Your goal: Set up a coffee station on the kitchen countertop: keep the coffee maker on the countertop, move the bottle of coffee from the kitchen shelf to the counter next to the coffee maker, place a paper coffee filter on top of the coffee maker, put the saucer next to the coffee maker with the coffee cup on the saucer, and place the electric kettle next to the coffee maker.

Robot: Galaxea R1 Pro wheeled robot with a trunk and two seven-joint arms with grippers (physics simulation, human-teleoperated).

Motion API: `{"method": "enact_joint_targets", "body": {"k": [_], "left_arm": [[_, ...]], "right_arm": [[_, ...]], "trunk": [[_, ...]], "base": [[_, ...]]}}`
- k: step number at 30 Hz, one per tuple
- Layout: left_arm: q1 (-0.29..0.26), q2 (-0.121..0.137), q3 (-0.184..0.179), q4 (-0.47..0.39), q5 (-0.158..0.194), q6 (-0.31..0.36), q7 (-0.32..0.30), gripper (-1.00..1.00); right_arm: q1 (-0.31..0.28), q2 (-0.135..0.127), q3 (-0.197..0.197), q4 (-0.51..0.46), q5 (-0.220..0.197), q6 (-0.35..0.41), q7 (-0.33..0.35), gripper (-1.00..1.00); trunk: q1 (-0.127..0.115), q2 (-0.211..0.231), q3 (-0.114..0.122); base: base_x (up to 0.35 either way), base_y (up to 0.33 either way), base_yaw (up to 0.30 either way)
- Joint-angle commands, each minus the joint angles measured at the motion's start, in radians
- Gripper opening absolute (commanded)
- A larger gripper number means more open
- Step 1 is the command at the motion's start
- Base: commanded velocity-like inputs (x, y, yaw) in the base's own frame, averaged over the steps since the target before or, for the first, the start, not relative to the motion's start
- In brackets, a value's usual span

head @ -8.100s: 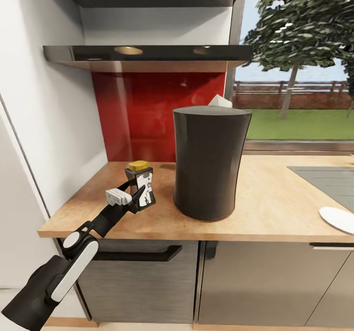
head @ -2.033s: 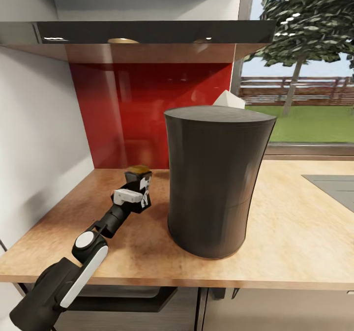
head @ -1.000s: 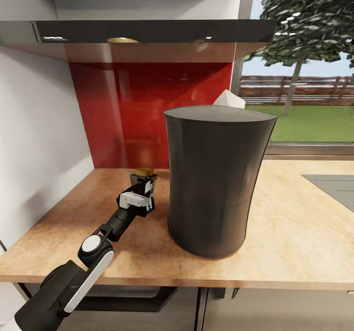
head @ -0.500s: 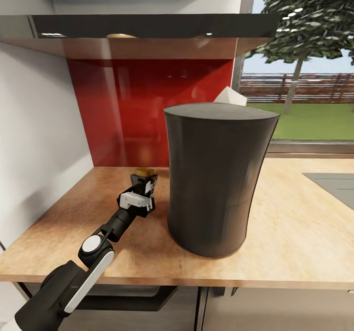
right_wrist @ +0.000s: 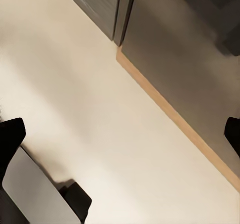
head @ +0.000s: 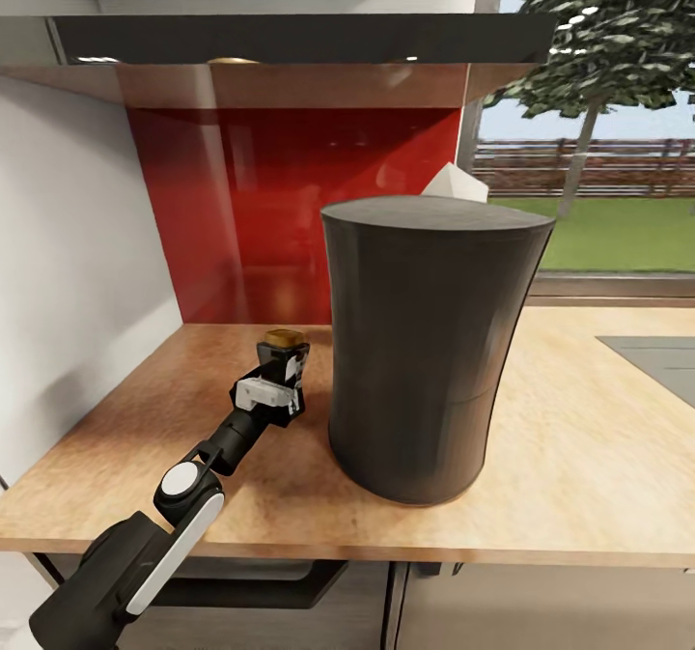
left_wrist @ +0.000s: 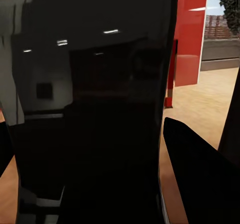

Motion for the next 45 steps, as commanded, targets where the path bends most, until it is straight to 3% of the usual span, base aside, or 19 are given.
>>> {"method": "enact_joint_targets", "body": {"k": [1, 18, 37, 38, 45], "left_arm": [[-0.001, 0.001, -0.004, -0.002, 0.008, 0.004, 0.008, -1.0], [-0.001, 0.001, -0.012, -0.002, 0.008, 0.005, 0.008, -1.0], [-0.001, 0.001, -0.011, -0.002, 0.008, 0.006, 0.009, -1.0], [-0.001, 0.001, -0.011, -0.002, 0.008, 0.006, 0.009, 1.0], [-0.001, 0.001, -0.009, 0.0, 0.008, 0.004, 0.009, 1.0]], "right_arm": [[-0.001, -0.001, 0.008, -0.001, -0.011, -0.004, -0.002, 1.0], [-0.001, -0.001, 0.008, -0.001, -0.011, -0.004, -0.002, 1.0], [-0.001, -0.001, 0.008, -0.001, -0.011, -0.004, -0.002, 1.0], [-0.001, -0.001, 0.008, -0.001, -0.011, -0.004, -0.002, 1.0], [-0.001, -0.001, 0.008, -0.001, -0.011, -0.004, -0.002, 1.0]], "trunk": [[0.0, -0.001, -0.002], [0.0, -0.001, -0.018], [0.0, -0.001, -0.019], [0.0, -0.001, -0.019], [0.0, -0.001, -0.019]], "base": [[0.0, 0.0, 0.0], [0.0, 0.0, 0.0], [0.0, 0.0, 0.0], [0.0, 0.0, 0.0], [0.0, 0.0, 0.0]]}}
